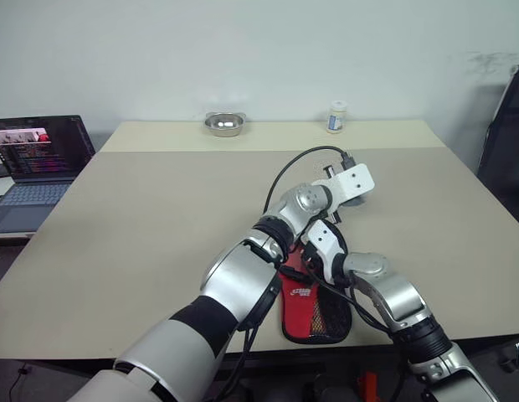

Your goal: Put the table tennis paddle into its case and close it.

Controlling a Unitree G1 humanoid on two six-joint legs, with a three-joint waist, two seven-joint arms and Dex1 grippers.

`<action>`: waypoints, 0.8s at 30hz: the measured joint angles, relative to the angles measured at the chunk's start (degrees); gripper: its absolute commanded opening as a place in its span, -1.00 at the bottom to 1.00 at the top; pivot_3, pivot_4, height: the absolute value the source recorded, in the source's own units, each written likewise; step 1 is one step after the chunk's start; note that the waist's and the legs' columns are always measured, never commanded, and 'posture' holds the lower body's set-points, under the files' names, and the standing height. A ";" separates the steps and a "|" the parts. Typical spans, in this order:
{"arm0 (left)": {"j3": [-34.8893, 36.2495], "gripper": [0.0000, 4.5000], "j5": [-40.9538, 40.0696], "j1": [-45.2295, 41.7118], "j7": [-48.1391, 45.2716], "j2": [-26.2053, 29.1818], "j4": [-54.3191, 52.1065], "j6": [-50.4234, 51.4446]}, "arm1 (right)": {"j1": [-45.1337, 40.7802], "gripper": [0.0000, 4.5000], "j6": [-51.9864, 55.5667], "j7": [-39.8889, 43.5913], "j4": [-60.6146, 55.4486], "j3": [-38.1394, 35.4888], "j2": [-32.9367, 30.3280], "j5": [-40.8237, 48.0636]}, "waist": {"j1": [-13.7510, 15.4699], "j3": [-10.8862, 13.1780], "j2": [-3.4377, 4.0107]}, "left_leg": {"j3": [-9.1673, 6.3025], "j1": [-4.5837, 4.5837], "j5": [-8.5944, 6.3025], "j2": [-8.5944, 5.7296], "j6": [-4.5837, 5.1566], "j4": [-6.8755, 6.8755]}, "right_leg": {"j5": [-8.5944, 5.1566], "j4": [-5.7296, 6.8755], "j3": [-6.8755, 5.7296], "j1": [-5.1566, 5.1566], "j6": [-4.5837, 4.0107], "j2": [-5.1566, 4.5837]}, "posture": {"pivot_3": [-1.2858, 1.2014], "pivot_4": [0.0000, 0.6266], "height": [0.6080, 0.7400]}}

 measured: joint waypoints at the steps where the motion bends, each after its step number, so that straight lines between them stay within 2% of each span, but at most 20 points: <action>1: 0.30 0.07 -0.10 0.05 -0.60 0.20 -0.01 -0.10 | -0.29 1.00 -0.01 0.10 0.36 0.07 0.16 0.00 | -0.13 -0.01 0.00 | 0.01 0.02 0.00 0.00 0.00 0.00 | 0.00 0.01 0.01 0.00 0.00 0.00 | 0.03 -0.52 1.00; 5: 0.87 0.71 -0.27 0.27 -2.42 1.24 -0.33 -0.74 | -1.44 1.00 -0.02 0.44 1.77 0.20 0.36 0.05 | -0.26 -0.04 0.01 | 0.02 0.15 0.00 0.02 0.00 -0.01 | 0.00 0.04 0.01 0.08 0.00 0.03 | 0.03 -0.52 1.00; 11: 2.65 0.71 -1.30 0.70 -1.96 3.56 -0.80 -0.95 | -2.38 1.00 0.41 0.74 2.52 -0.37 0.34 0.71 | -0.27 -0.02 0.01 | 0.00 0.35 0.00 0.04 0.00 -0.02 | 0.00 0.02 0.01 0.28 0.00 0.02 | 0.03 -0.52 1.00; 18: 7.21 0.71 -4.31 0.70 0.44 12.87 -1.70 -2.33 | -0.07 1.00 4.15 0.11 -2.11 -3.28 -0.61 2.25 | -0.01 0.00 0.01 | -0.11 0.06 0.00 0.01 -0.01 -0.05 | -0.02 -0.10 -0.04 0.17 0.04 -0.04 | 0.03 -0.52 1.00; 21: 11.96 0.71 -9.94 1.76 -6.34 17.41 -4.99 -3.71 | 2.61 1.00 8.47 -0.42 -8.13 -5.78 -2.09 4.19 | 0.23 0.01 0.01 | -0.09 -0.25 0.00 -0.04 -0.04 -0.04 | -0.02 -0.10 -0.05 -0.10 0.05 -0.12 | 0.03 -0.52 1.00; 24: 15.79 0.71 -17.44 7.11 -20.41 20.51 -12.71 -2.70 | 5.40 1.00 15.58 -0.95 -15.25 -9.00 -4.40 7.75 | 0.24 0.03 0.04 | -0.05 -0.25 -0.06 -0.05 -0.14 -0.04 | -0.03 -0.13 -0.03 -0.10 0.05 -0.15 | 0.03 -0.52 1.00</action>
